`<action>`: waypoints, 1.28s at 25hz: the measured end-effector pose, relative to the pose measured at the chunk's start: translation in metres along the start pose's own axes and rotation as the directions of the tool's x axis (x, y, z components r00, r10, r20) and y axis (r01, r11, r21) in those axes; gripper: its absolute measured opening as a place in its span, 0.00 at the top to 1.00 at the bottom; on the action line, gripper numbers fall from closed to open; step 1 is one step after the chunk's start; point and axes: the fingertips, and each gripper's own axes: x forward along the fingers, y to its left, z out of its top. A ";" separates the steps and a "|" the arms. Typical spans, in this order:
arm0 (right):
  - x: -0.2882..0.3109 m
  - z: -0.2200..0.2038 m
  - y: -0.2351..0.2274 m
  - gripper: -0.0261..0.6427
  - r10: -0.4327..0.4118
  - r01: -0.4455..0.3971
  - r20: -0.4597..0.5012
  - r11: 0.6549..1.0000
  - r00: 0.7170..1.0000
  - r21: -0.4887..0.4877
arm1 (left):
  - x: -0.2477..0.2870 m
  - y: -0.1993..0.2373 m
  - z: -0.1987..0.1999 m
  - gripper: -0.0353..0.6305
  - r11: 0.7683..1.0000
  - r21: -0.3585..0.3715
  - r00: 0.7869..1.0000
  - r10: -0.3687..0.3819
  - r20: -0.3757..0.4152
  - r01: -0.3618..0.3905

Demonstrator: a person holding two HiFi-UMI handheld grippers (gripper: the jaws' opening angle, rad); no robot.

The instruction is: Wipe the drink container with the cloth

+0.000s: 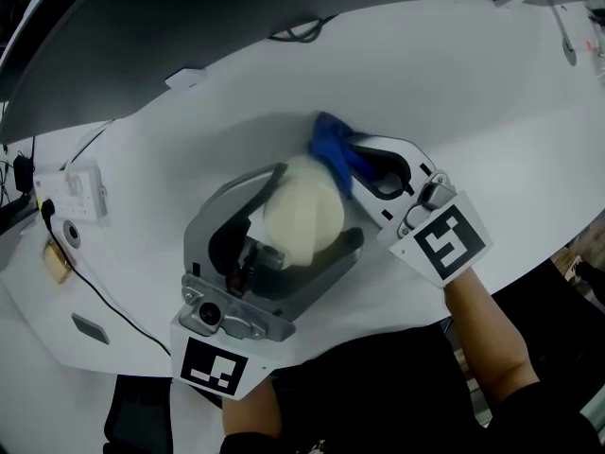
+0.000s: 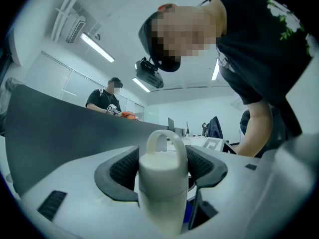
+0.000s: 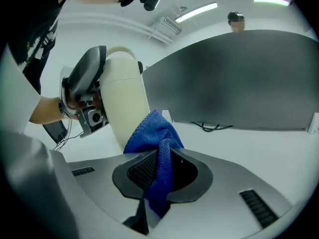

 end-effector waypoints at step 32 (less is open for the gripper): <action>-0.075 0.130 0.024 0.90 0.145 -0.091 0.384 0.984 0.912 -0.156 | 0.002 0.000 0.000 0.52 0.996 0.086 0.998 -0.031 -0.053 0.035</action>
